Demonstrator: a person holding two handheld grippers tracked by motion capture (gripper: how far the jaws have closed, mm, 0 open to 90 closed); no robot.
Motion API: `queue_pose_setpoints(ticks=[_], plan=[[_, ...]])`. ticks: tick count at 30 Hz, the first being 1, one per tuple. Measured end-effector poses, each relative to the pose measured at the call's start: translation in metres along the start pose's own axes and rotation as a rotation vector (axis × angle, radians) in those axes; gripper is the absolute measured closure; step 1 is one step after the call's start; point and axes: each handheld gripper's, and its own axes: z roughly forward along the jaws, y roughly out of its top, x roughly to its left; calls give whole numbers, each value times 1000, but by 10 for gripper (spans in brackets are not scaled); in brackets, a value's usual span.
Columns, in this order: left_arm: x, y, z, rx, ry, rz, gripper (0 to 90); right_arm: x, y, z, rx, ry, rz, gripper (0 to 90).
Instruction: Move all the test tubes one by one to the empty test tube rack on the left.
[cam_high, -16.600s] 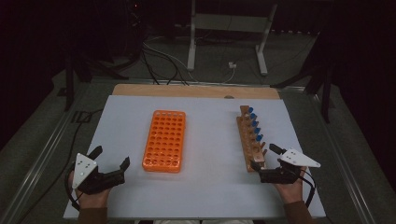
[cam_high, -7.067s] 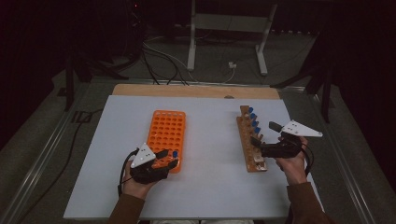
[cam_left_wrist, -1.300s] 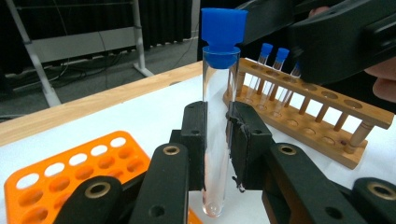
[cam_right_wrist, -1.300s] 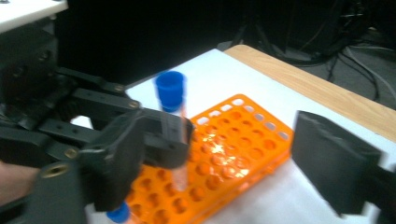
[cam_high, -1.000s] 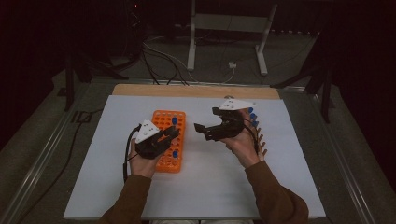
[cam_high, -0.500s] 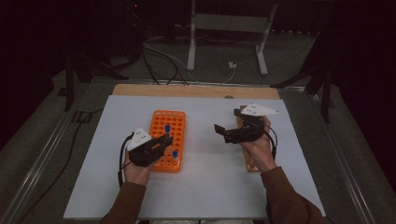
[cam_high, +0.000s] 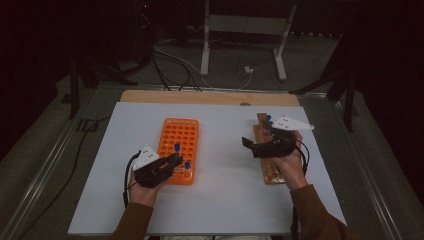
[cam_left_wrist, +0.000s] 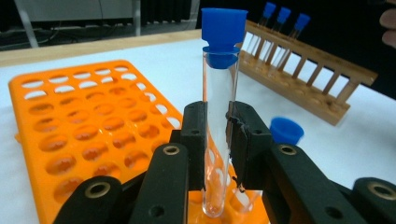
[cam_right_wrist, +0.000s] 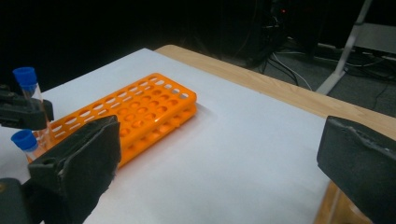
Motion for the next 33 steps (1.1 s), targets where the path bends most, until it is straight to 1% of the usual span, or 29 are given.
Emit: queue_pose_setpoints(ticks=[3,7,9,11,13,14,18,21,25,29,33], plan=[[-1,-4,1,21,-4,1,776,-1,-3,-5,-6,-3,4,0],[-2,-8,2,55,1,12,775,-3,-7,-12,-14,-1,3,1],[-3,-10,2,78,8,22,775,-5,-9,-15,-15,-4,5,0],[-5,-12,4,112,23,36,775,-7,-12,-17,-15,-8,10,1],[-8,-14,6,134,25,58,775,-9,-15,-20,-18,-9,13,1],[-9,-15,7,139,28,71,775,-10,-17,-21,-22,-9,20,1],[-12,-15,8,156,40,98,775,-15,-23,-25,-30,-12,42,1],[-14,-15,8,164,45,114,776,-16,-25,-26,-25,-18,40,1],[-15,-17,8,175,50,123,777,-18,-25,-28,-29,-22,40,1],[-16,-21,11,206,62,139,778,-18,-26,-28,-29,-24,40,1],[-17,-21,11,208,65,133,778,-17,-26,-28,-26,-29,31,1]])
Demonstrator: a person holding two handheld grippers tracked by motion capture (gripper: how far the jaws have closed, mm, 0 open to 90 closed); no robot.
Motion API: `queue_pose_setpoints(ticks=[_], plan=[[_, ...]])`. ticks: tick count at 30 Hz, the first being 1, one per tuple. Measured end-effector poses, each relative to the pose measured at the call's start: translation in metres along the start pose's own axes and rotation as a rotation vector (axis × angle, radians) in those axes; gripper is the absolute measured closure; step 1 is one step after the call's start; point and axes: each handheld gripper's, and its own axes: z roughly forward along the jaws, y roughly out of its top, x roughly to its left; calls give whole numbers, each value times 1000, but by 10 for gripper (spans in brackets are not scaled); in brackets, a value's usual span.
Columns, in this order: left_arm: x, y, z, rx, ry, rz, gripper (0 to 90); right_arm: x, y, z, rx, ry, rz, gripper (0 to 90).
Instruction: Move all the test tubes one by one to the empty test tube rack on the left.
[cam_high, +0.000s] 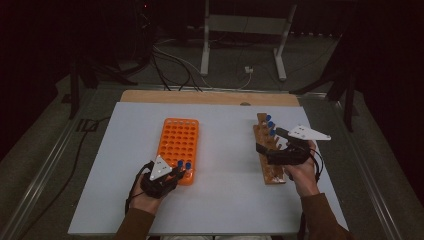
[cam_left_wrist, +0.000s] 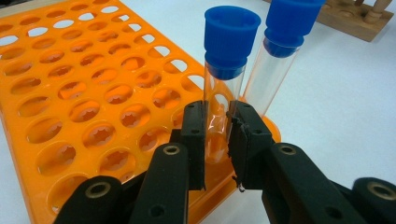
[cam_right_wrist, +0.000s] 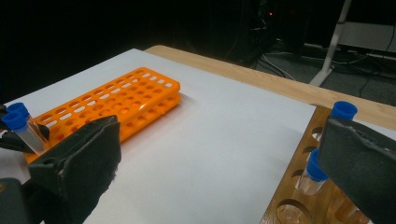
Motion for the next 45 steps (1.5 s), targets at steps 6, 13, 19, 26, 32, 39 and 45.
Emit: queue_pose_setpoints(ticks=[6,13,19,26,32,39,45], plan=[[3,-2,-2,-7,-28,-34,763,0,-1,1,3,-4,-6,1],[14,-1,-9,-74,-72,-85,617,-2,-2,1,0,-9,3,1],[21,2,-22,-147,-82,-109,476,-3,-3,1,2,-17,5,1],[34,2,-33,-230,-88,-136,367,-7,-3,2,11,-39,-4,1],[41,1,-38,-267,-35,-170,239,-12,-7,5,38,-64,-17,1],[47,2,-38,-248,71,-191,16,-23,-12,8,62,-76,-3,34],[50,2,-37,-230,136,-197,6,-33,-13,14,84,-105,8,79]])
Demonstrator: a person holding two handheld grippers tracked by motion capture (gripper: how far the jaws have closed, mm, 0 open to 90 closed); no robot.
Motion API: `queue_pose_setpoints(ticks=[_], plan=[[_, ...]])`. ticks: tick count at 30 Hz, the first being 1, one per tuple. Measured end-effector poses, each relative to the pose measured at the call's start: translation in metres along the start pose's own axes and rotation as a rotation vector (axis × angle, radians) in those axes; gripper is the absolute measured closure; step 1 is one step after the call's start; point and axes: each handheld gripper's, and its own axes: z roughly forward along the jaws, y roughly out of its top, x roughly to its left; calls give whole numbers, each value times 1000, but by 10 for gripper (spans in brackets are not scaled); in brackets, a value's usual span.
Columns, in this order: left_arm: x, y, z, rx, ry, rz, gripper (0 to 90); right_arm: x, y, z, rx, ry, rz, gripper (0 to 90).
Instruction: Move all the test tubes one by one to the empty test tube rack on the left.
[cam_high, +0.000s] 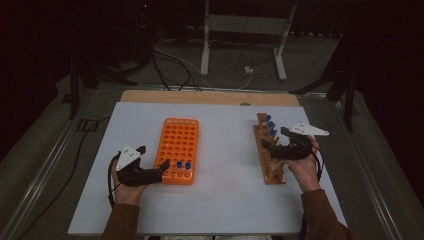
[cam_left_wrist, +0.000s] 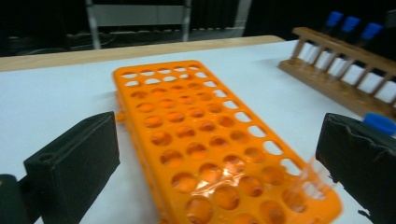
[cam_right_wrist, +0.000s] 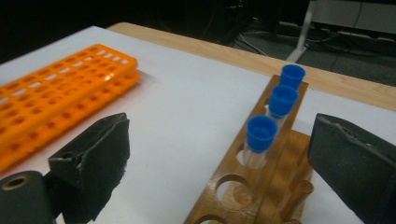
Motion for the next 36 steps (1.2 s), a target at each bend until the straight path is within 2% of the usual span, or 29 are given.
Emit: queue_pose_setpoints(ticks=[3,7,9,11,13,16,20,27,36], plan=[[2,-2,0,5,16,-7,6,0,-1,4,25,-29,-27,125],[3,-4,2,27,40,-15,6,-5,-4,12,53,-25,-19,220],[3,-5,3,35,40,-19,7,-9,-6,15,53,-9,-3,314],[3,-6,4,40,42,-20,7,-13,-7,18,55,-5,14,444],[3,-6,4,41,41,-20,7,-15,-9,20,62,-9,9,602],[2,-7,5,49,40,-21,7,-15,-10,22,61,-20,-7,733],[2,-7,6,51,38,-20,7,-16,-9,23,60,-51,-21,764],[2,-8,6,50,38,-22,7,-18,-9,28,52,-59,11,760],[1,-8,6,56,36,-21,8,-15,-10,33,65,-80,-5,769]])
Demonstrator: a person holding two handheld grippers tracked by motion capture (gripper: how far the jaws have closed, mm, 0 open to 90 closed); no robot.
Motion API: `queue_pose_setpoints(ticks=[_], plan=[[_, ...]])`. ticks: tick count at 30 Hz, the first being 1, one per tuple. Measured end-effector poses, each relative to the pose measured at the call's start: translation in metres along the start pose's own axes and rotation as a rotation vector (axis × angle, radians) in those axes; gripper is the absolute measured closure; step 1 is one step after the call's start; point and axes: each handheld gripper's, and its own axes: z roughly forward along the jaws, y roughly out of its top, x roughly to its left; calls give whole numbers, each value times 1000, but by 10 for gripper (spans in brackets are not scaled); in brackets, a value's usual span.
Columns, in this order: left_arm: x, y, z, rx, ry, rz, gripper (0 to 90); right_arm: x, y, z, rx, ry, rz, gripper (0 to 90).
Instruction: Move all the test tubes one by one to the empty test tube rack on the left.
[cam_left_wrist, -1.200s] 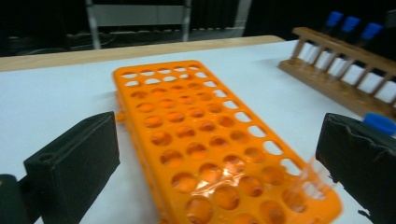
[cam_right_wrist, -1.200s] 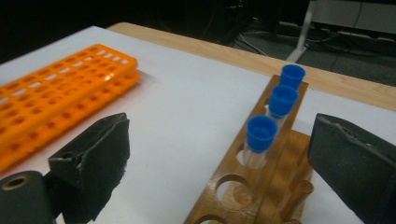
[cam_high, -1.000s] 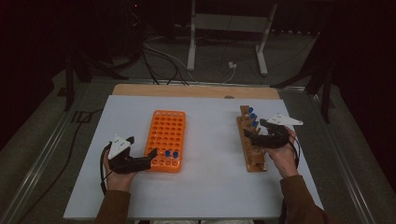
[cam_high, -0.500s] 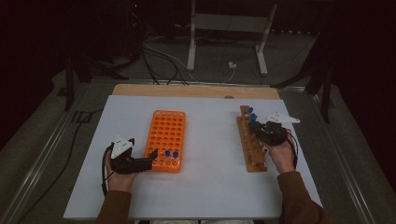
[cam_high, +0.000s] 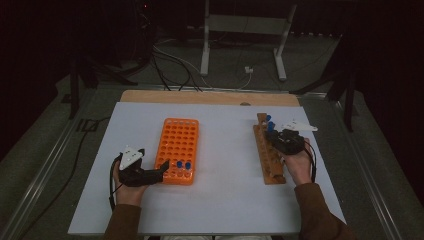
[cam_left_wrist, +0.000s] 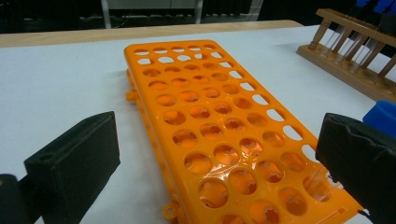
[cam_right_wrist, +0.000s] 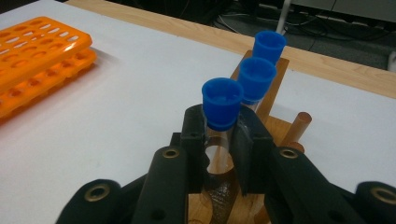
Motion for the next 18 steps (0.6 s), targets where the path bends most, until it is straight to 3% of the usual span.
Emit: queue_pose_setpoints(ticks=[18], plan=[[-2,0,1,0,8,13,7,1,10,-13,-12,4,7,773]])
